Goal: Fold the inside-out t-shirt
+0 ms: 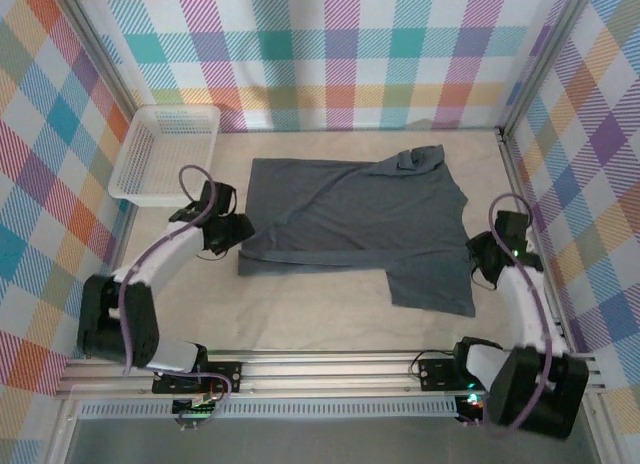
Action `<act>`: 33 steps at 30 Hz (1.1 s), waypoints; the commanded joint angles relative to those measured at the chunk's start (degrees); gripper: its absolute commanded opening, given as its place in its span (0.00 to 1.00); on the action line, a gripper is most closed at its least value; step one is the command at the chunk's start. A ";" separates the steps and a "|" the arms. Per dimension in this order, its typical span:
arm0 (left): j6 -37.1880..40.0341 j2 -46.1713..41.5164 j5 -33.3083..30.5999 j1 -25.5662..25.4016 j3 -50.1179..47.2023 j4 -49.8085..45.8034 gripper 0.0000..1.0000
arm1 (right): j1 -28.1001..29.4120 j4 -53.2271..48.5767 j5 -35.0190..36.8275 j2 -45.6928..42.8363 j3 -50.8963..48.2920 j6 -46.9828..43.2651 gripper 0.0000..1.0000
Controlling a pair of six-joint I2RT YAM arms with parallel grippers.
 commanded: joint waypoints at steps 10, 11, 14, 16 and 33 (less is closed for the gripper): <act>9.38 -4.08 -14.96 -17.36 7.61 -5.98 0.67 | 1.80 -6.95 -9.66 9.80 -6.45 -3.33 0.52; 9.08 -3.80 -15.12 -17.46 7.41 -5.97 0.67 | 2.63 -5.33 -10.56 11.40 -6.16 -4.00 0.48; 8.29 -3.05 -15.20 -17.55 6.41 -6.06 0.67 | 4.86 -1.73 -14.77 16.43 -3.72 -5.57 0.26; 7.72 -2.92 -15.57 -17.55 6.04 -6.44 0.66 | 6.87 -1.03 -17.59 18.74 -1.03 -6.57 0.00; 5.99 8.01 -11.41 -17.01 11.80 -6.36 0.68 | 6.68 -6.47 -16.44 49.67 43.65 11.29 0.29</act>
